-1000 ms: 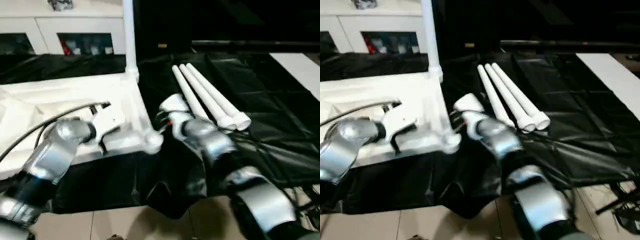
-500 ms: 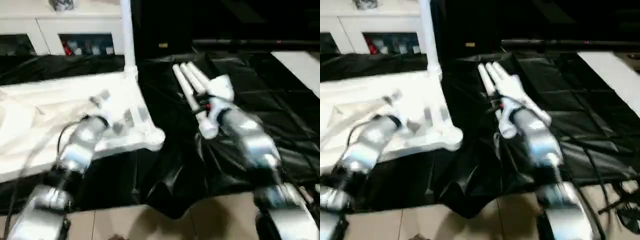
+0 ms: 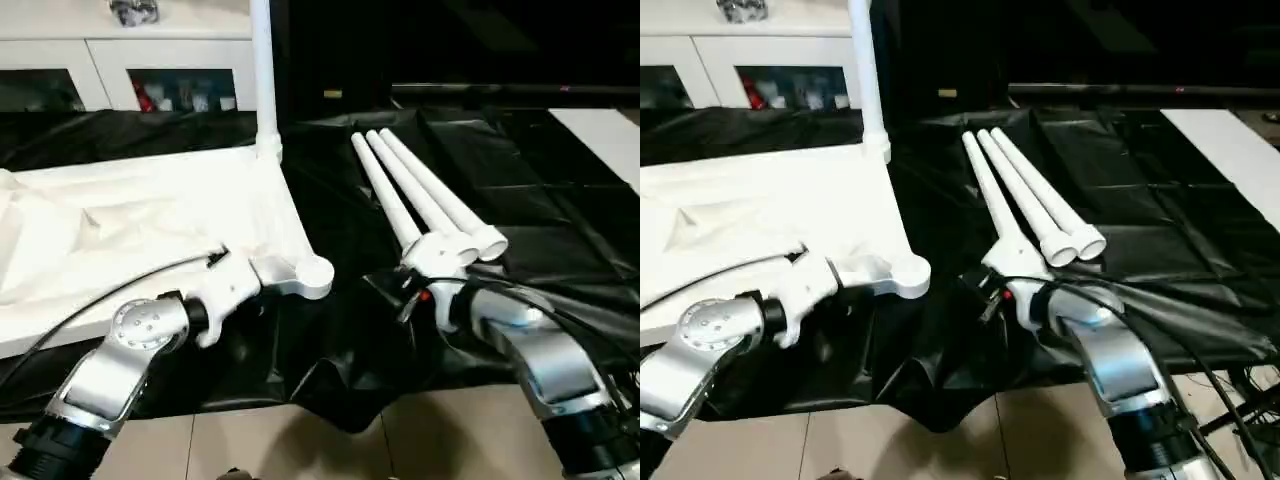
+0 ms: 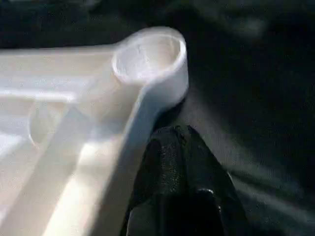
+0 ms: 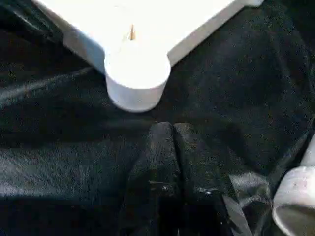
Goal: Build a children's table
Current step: Rotate table base, then pick table leg
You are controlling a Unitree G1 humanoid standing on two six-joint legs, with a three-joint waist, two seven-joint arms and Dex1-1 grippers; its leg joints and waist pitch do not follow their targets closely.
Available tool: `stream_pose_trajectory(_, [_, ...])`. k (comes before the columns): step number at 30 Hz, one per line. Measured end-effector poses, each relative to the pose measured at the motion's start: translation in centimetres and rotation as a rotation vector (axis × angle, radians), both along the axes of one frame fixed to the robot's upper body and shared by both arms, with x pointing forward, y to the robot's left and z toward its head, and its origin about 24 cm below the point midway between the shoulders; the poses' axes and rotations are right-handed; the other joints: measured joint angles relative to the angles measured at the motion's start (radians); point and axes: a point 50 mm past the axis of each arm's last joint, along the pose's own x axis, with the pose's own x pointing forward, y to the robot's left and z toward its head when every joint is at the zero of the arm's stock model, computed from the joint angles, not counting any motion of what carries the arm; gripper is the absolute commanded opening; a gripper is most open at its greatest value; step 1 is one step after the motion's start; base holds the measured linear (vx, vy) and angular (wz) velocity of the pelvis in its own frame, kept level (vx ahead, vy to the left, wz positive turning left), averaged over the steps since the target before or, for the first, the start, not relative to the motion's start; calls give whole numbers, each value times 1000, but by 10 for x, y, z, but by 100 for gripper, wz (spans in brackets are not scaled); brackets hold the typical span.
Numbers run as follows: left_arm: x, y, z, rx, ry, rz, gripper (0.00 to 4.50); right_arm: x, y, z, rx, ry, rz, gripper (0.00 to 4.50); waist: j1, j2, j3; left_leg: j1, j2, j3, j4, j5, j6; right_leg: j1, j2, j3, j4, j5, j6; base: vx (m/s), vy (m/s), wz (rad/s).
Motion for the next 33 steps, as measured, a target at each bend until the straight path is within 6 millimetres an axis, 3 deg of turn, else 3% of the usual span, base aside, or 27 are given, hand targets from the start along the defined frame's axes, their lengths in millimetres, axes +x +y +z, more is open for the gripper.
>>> stream_pose_trajectory(3, [-2, 6, -5, 50, 21, 2, 0, 3, -2, -4, -15, 6, -43, 3, -2, 0, 0, 0, 0, 0, 0, 0, 0, 0, 0, 0, 0, 0, 0, 0, 0, 0])
stream_pose_trajectory(5, [3, 1, -1, -11, -18, 58, 0, 10, 2, 2, 43, -26, -100, 3, -3, 1, 0, -1, 0, 0, 1, 1, -1, -1, 0, 0, 0, 2, -1, 0, 0, 0])
stream_pose_trajectory(8, [15, -12, 24, -196, -121, 135, 0, 22, 8, 26, 171, -108, -181, 3, -1, 0, 0, -2, 0, 0, 2, 1, -1, -1, 0, 0, 0, 6, -6, 0, 0, 0])
stream_pose_trajectory(11, [21, -10, 49, -337, -269, 304, 0, 27, -6, 37, 245, -163, -367, 3, 0, 3, -2, -3, 0, 0, 1, 0, 0, -1, 0, 1, -3, 5, -5, 0, 0, 0])
stream_pose_trajectory(15, [20, -2, 44, -456, -297, 587, 0, 17, -18, 22, 270, -152, -568, 3, -2, 7, -4, -4, 0, 1, 0, -1, 1, -2, 0, 1, -5, 4, -4, 0, 0, 0])
stream_pose_trajectory(18, [8, 4, 37, -547, -339, 828, 0, -8, -25, 7, 223, -184, -656, 3, -2, 1, -4, -4, 0, 1, -2, -1, 1, -1, 0, 1, -6, 0, 3, 0, 0, 0])
stream_pose_trajectory(22, [0, 12, 31, -526, -370, 888, 0, -19, -28, 2, 244, -181, -693, 3, -11, -4, -2, -2, 0, 1, -2, 0, 1, -1, 1, 1, -6, -1, 7, 0, 0, 0])
stream_pose_trajectory(25, [-2, 5, 28, -491, -379, 867, 0, -16, -23, 9, 280, -210, -674, 3, -20, -2, -1, 10, 0, -1, -6, -1, 1, 12, 1, -5, -20, -2, 9, 0, 0, 0])
stream_pose_trajectory(26, [-2, 2, 27, -489, -377, 869, 0, -15, -21, 12, 285, -223, -661, 3, -24, -2, 0, 22, 0, -2, -9, -2, 1, 18, 1, -9, -29, -2, 9, 0, 0, 0])
stream_pose_trajectory(28, [-3, -1, 26, -489, -375, 870, 0, -14, -17, 14, 286, -237, -633, 3, -35, 1, 5, 44, 2, -5, -10, -13, 1, 47, 2, -26, -51, -2, 9, 0, 0, 0])
stream_pose_trajectory(29, [-3, -2, 27, -488, -379, 865, 0, -13, -14, 16, 286, -246, -614, 3, -47, 9, 10, 56, 6, -18, -9, -21, 0, 71, -1, -44, -68, -3, 11, 42, 56, -20])
stream_pose_trajectory(30, [-4, -2, 29, -488, -388, 861, 0, -13, -13, 18, 289, -257, -606, 3, -54, 11, 12, 59, 9, -22, -11, -23, -1, 86, -3, -50, -62, -15, 13, 42, 56, -20])
stream_pose_trajectory(31, [-3, -2, 30, -484, -395, 859, 0, -12, -12, 18, 289, -261, -602, 3, -57, 10, 18, 64, 7, -20, -11, -25, -2, 86, -5, -46, -28, -47, 10, 0, 0, 0])
stream_pose_trajectory(32, [-3, -1, 31, -482, -397, 857, 0, -13, -13, 18, 284, -263, -603, 3, -64, -12, 15, 75, -3, -13, -8, -29, -5, 89, -14, -22, 13, -75, 9, 51, -50, -4])
stream_pose_trajectory(33, [-4, -1, 30, -482, -394, 860, 0, -12, -14, 18, 274, -270, -597, 3, -62, -24, 15, 88, -8, -6, -3, -38, -11, 81, -13, -8, 19, -72, 17, 51, -50, -4])
